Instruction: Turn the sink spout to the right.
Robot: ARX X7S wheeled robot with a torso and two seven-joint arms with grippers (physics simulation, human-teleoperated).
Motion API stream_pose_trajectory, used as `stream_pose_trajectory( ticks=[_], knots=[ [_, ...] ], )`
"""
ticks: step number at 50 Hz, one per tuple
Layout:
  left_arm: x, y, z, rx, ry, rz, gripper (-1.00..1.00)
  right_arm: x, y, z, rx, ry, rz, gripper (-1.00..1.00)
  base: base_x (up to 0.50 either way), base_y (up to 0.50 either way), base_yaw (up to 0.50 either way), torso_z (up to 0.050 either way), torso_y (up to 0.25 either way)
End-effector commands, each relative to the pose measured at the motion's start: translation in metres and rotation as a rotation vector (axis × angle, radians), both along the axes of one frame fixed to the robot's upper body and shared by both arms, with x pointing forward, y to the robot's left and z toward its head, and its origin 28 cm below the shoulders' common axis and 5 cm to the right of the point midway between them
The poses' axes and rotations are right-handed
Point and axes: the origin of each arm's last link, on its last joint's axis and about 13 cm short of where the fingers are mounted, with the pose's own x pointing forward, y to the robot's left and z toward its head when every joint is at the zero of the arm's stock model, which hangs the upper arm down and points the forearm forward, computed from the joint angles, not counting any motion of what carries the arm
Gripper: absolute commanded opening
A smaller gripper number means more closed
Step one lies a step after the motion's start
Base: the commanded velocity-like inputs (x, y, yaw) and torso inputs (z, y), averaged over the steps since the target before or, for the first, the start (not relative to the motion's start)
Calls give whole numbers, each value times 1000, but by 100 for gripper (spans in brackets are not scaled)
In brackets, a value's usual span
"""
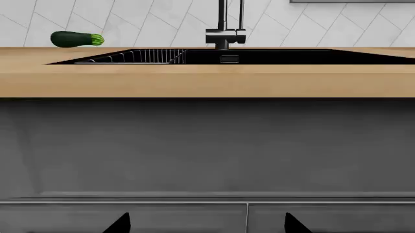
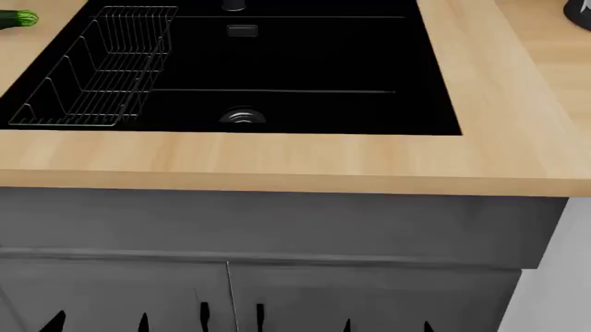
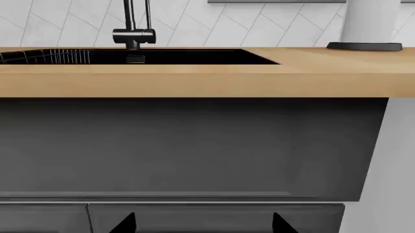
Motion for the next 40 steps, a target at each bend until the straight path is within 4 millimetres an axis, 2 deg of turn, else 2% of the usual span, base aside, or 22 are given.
stream_pose_trajectory(
  ticks=[1, 19, 40],
  knots=[
    [0, 2, 0, 0, 0, 2, 100, 0, 0, 1, -6, 0, 0, 100, 0, 0, 0, 0, 0],
    [-2, 1, 2, -16, -26, -10, 100, 0, -1, -1, -12, 8, -17, 100, 0, 0, 0, 1, 0],
    [-2, 1, 3, -19, -28, -25, 100, 1, -1, -2, -8, 15, -25, 100, 0, 0, 0, 50, 0]
  ],
)
